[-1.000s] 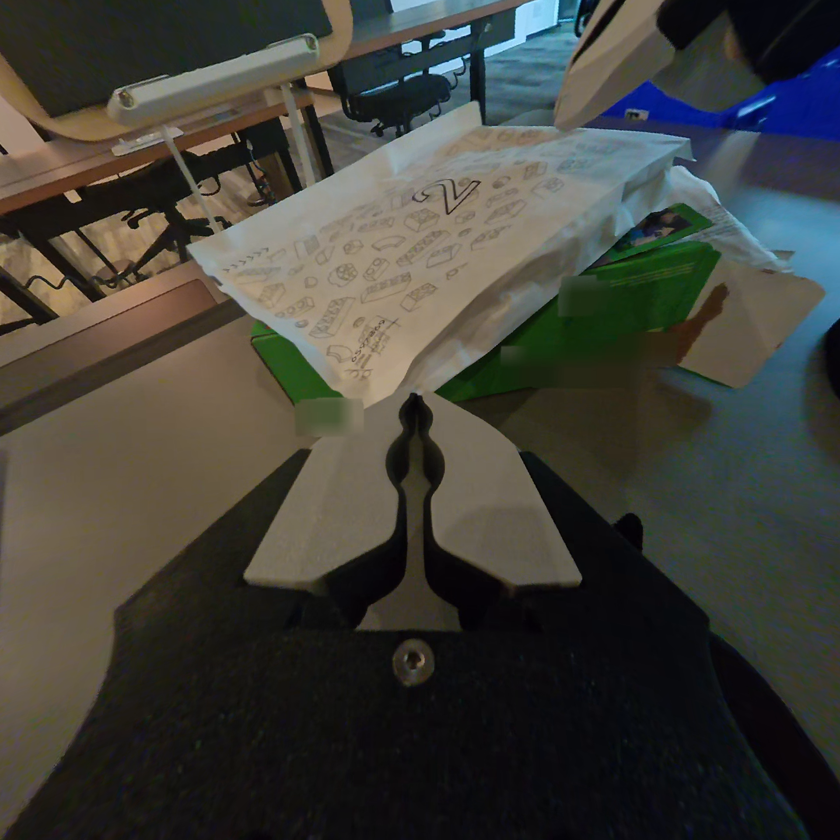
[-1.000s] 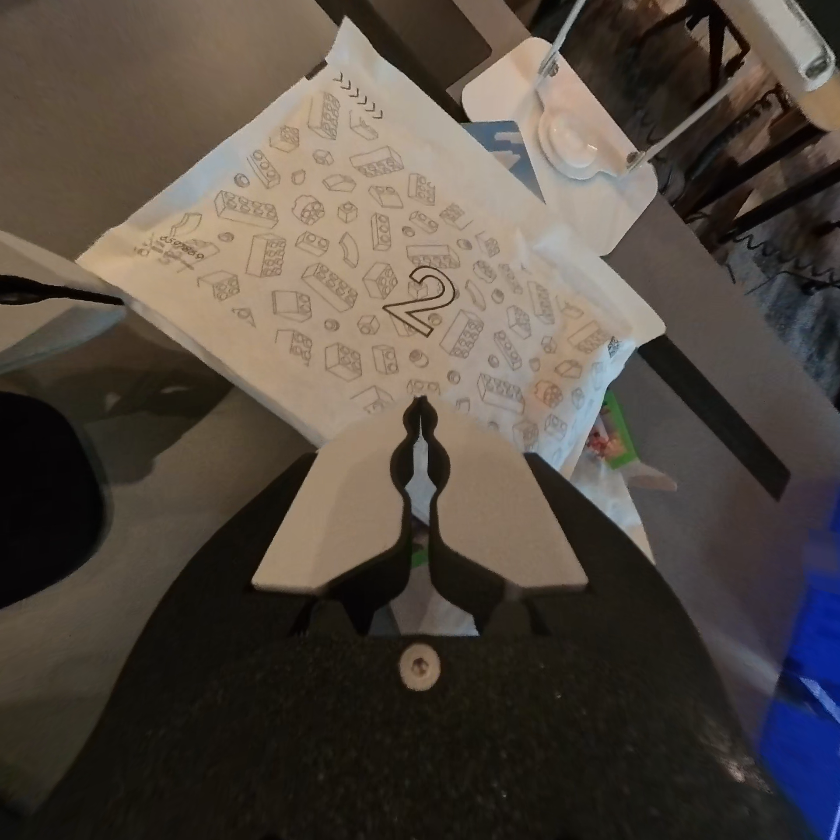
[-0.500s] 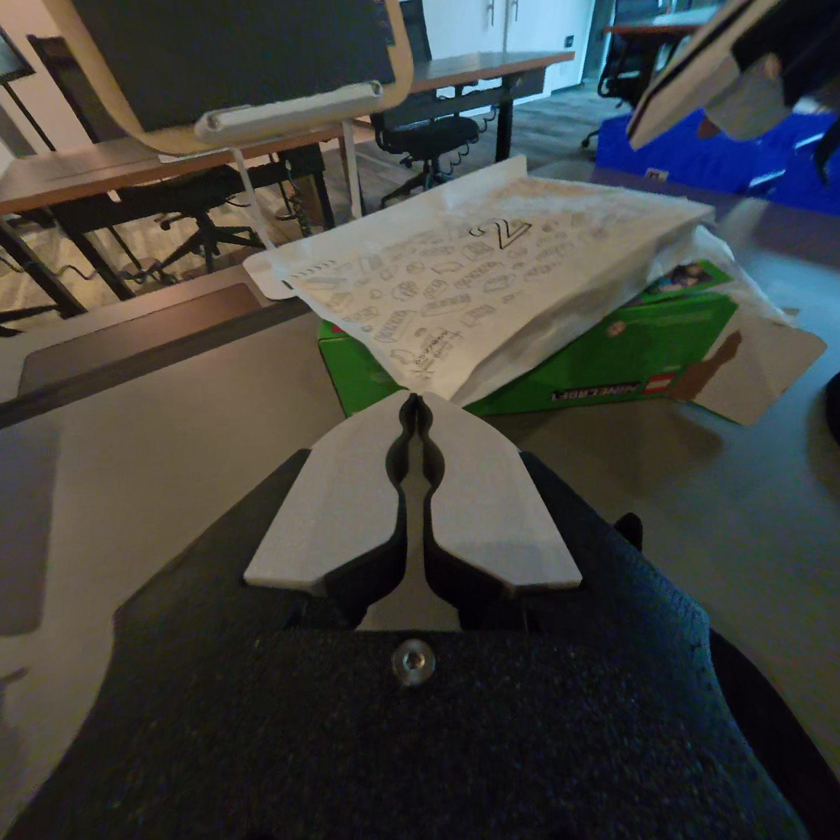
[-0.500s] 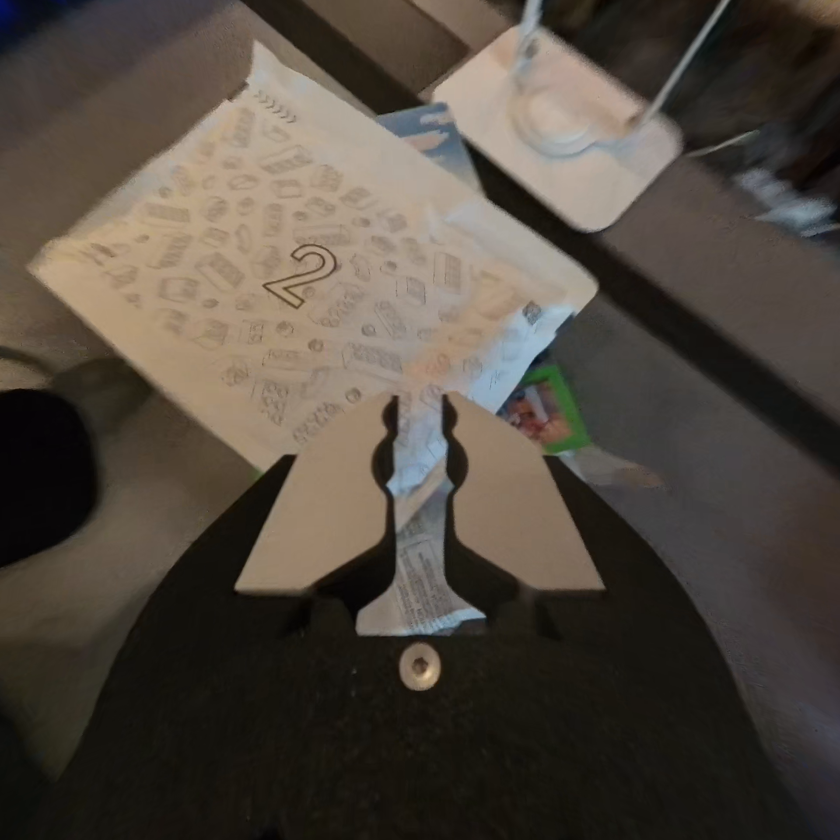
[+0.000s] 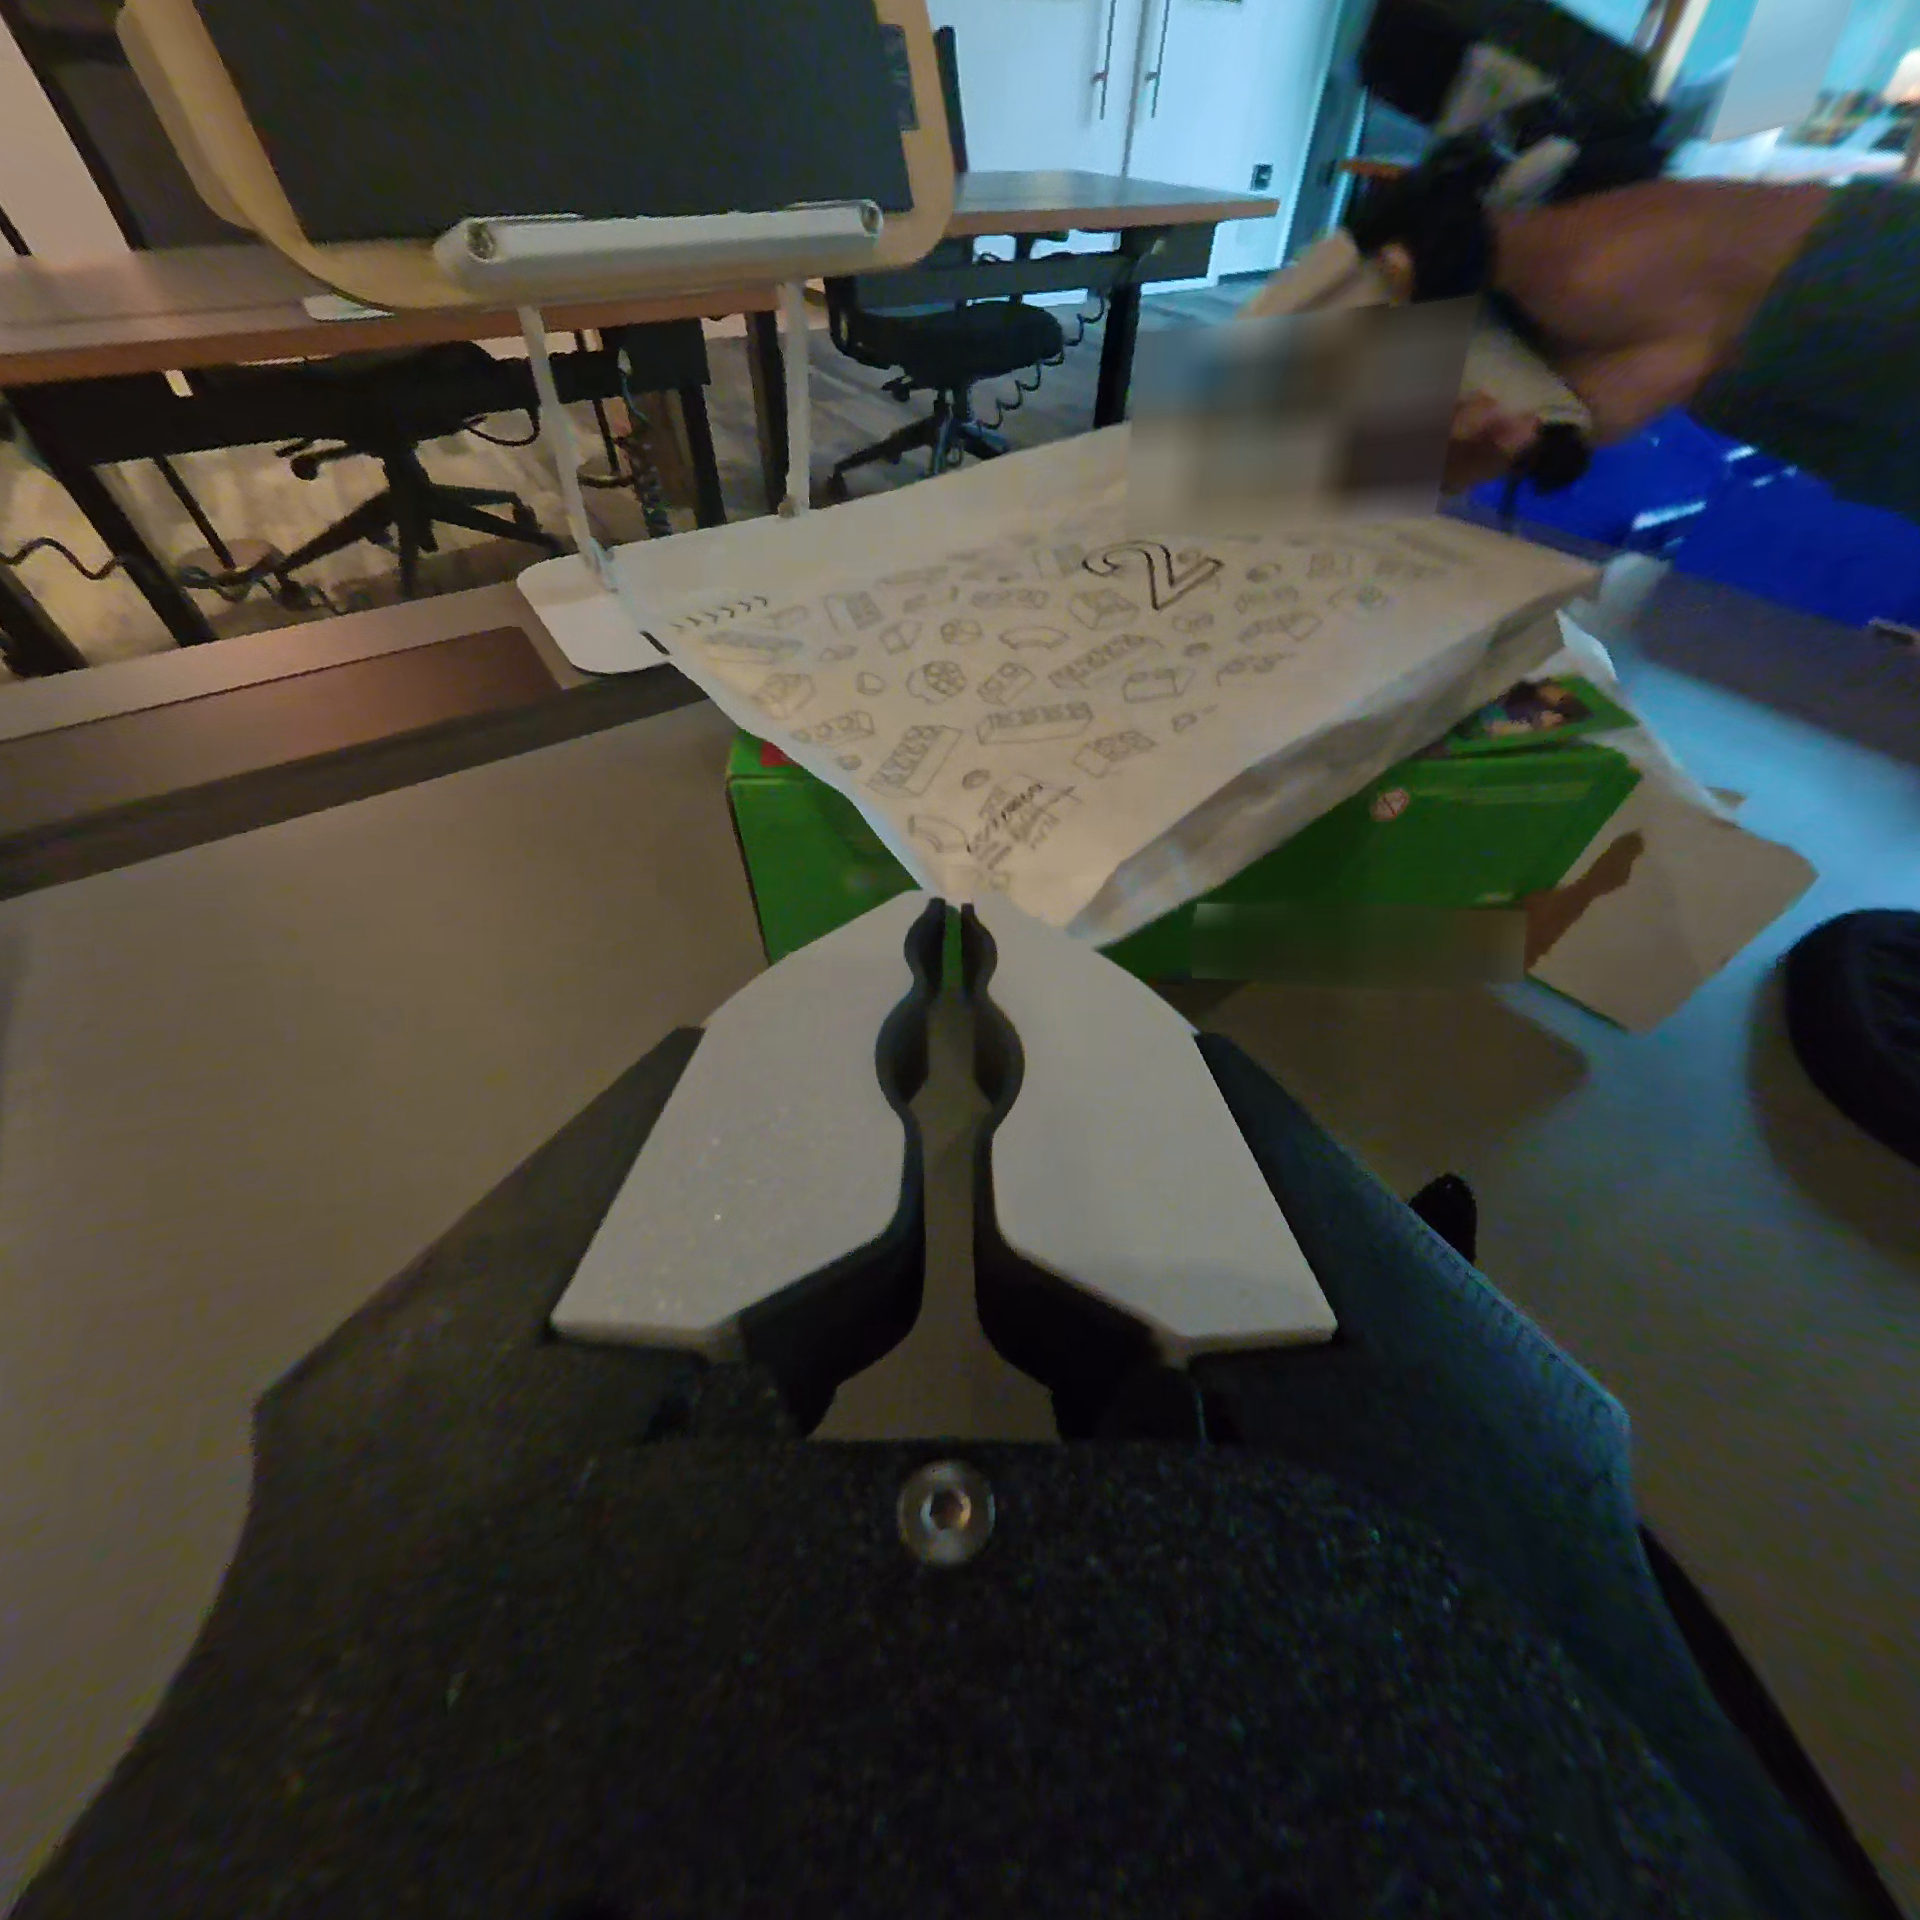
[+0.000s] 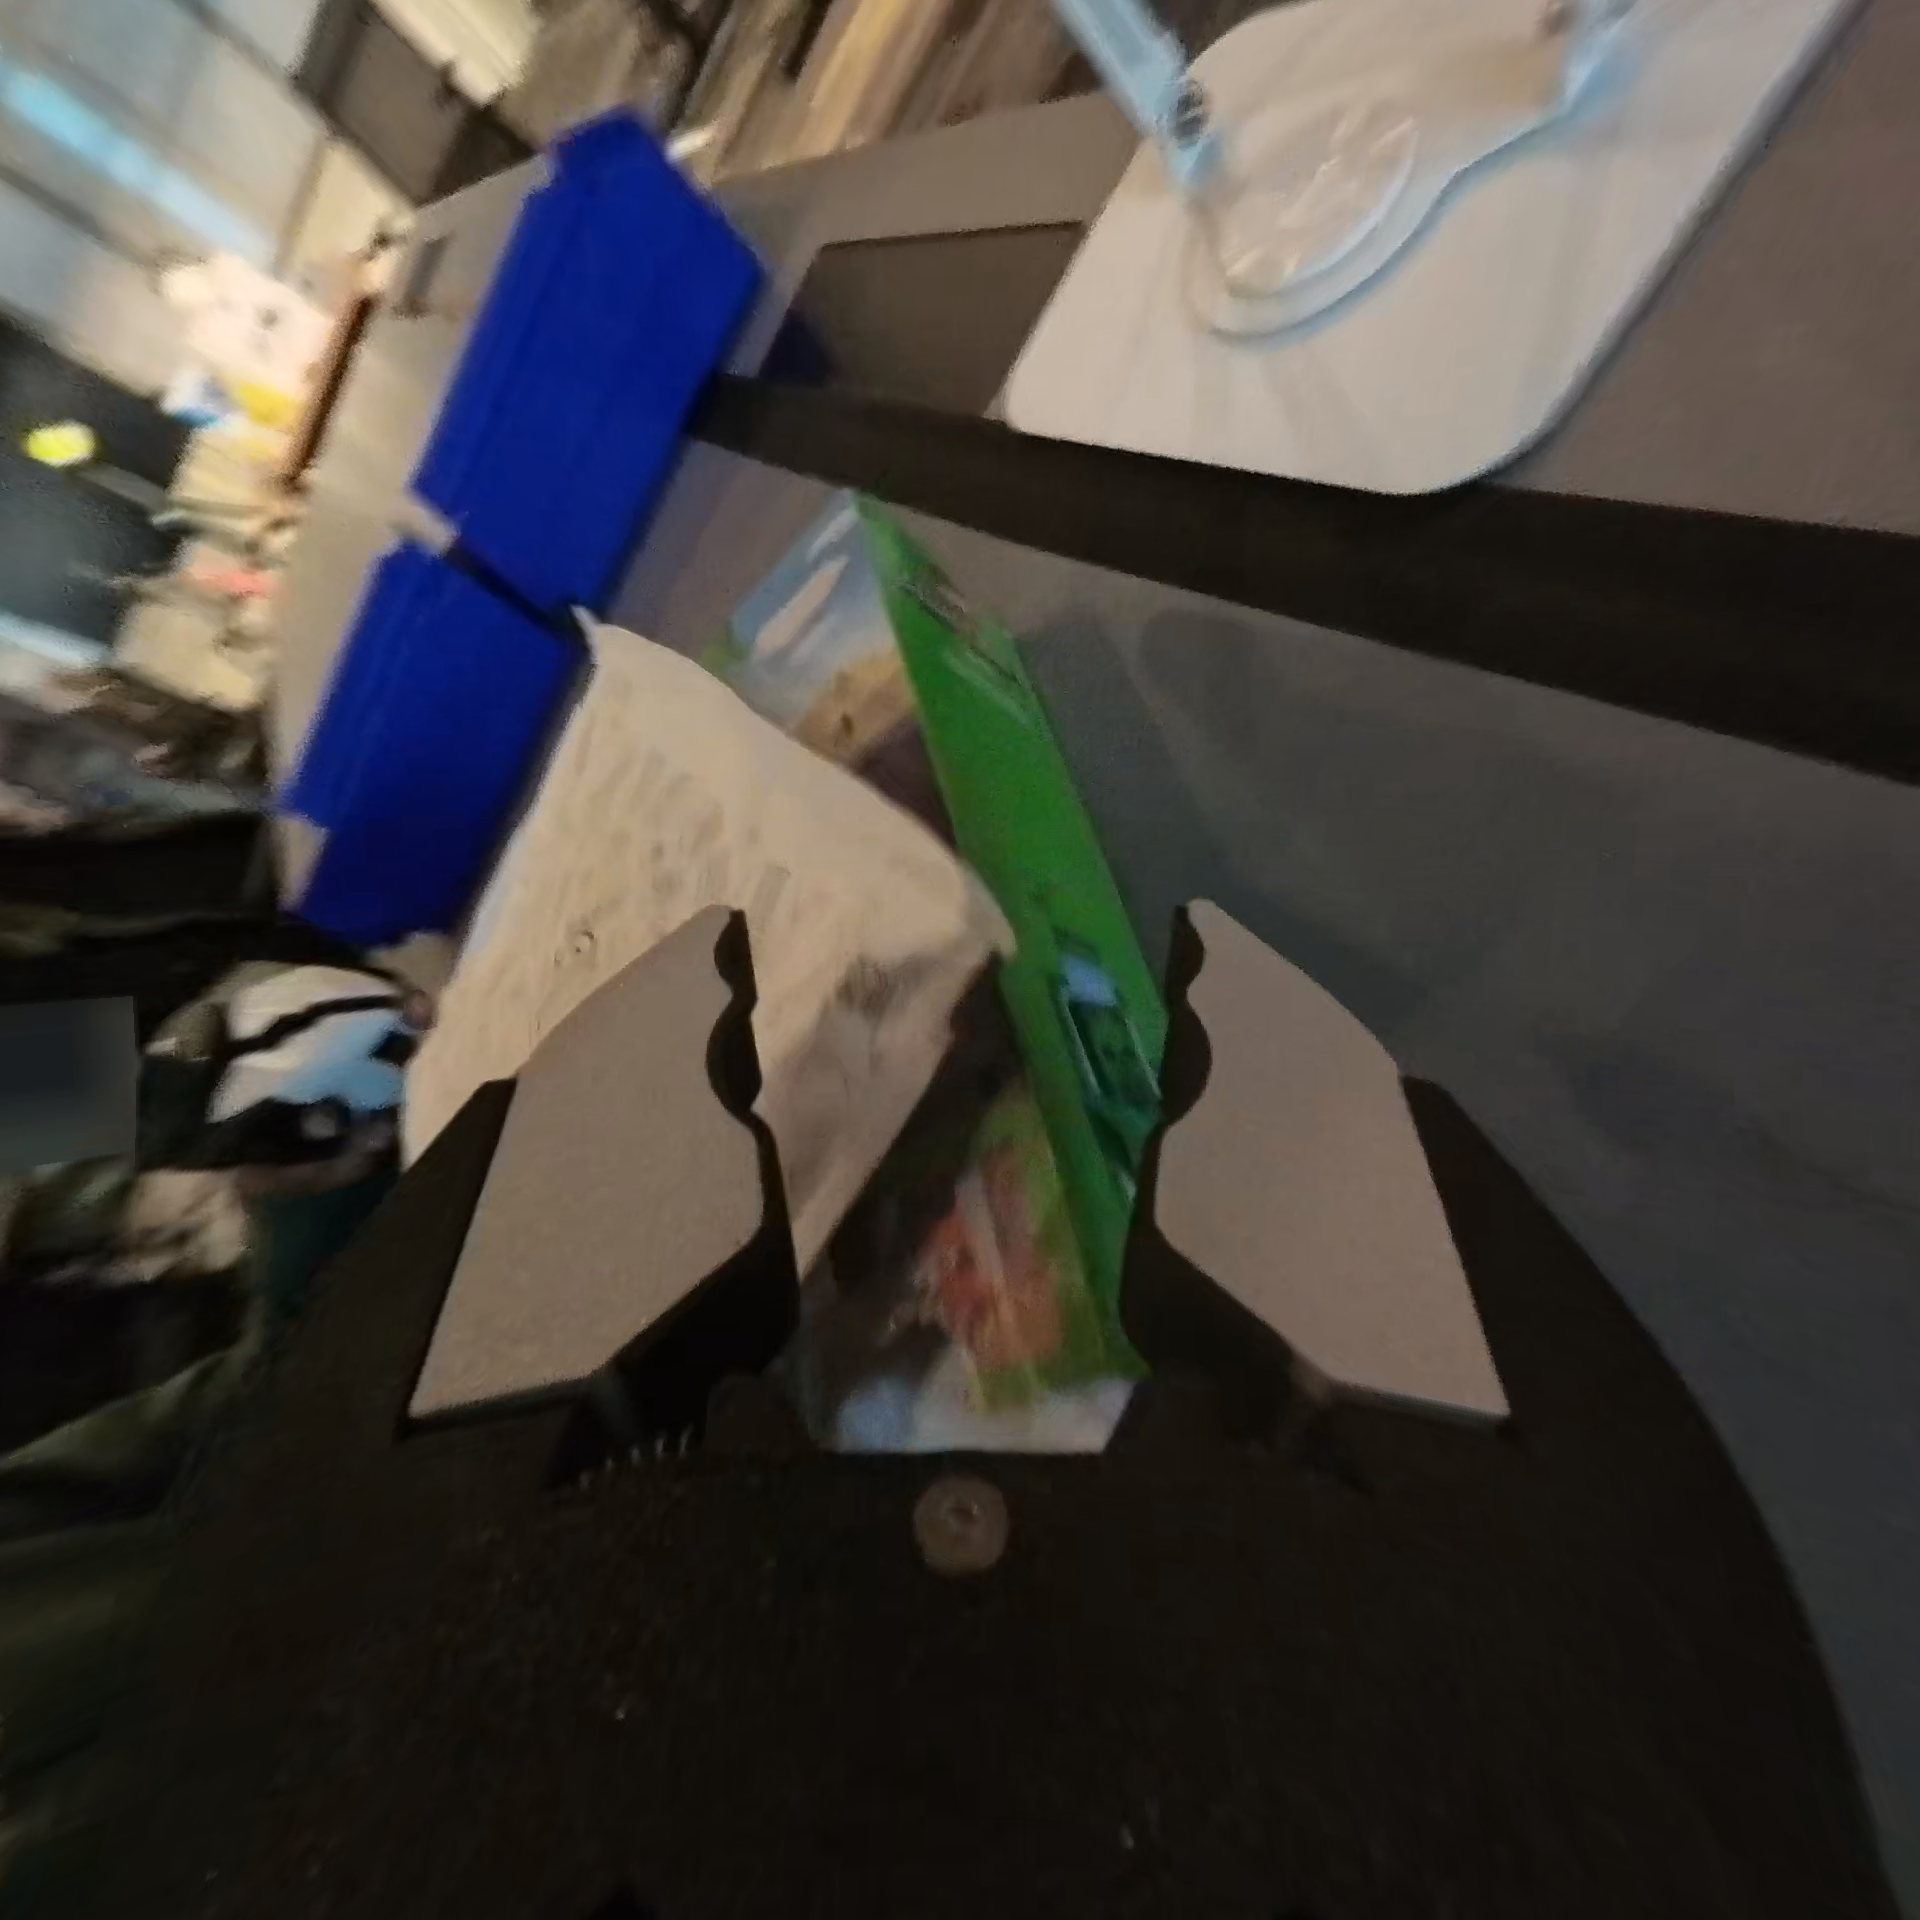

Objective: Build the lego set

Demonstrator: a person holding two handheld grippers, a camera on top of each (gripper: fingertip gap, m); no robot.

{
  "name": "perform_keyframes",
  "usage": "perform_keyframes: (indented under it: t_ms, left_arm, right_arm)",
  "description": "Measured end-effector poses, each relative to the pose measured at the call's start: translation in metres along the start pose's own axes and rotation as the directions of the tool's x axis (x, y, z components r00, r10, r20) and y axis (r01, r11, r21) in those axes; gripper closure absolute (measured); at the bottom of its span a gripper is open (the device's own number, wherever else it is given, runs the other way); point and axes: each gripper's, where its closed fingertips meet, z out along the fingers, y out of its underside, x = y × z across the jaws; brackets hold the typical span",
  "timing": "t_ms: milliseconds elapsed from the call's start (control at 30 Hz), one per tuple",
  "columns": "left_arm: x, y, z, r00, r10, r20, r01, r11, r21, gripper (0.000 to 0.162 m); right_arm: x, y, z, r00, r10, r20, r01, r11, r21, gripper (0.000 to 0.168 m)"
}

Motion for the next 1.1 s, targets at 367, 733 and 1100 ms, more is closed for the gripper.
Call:
perform_keyframes:
  t_ms: [367, 733, 1100]
  left_arm:
    - [-0.009, 0.023, -0.009, 1.0, -0.001, 0.023, 0.002, 0.999, -0.044, 0.16]
    - [-0.008, 0.019, -0.017, 0.999, 0.033, 0.042, -0.032, 0.999, -0.015, 0.162]
    - [-0.03, 0.022, -0.048, 0.988, 0.069, 0.139, -0.068, 0.998, -0.011, 0.162]
  right_arm:
    - [-0.037, 0.01, 0.019, 0.97, -0.217, 0.113, 0.234, 0.958, -0.165, 0.168]
    - [-0.159, -0.024, 0.001, 0.84, -0.519, 0.158, 0.535, 0.84, -0.086, 0.168]
    - [-0.283, -0.036, 0.066, 0.611, -0.748, 0.26, 0.785, 0.616, -0.07, 0.168]
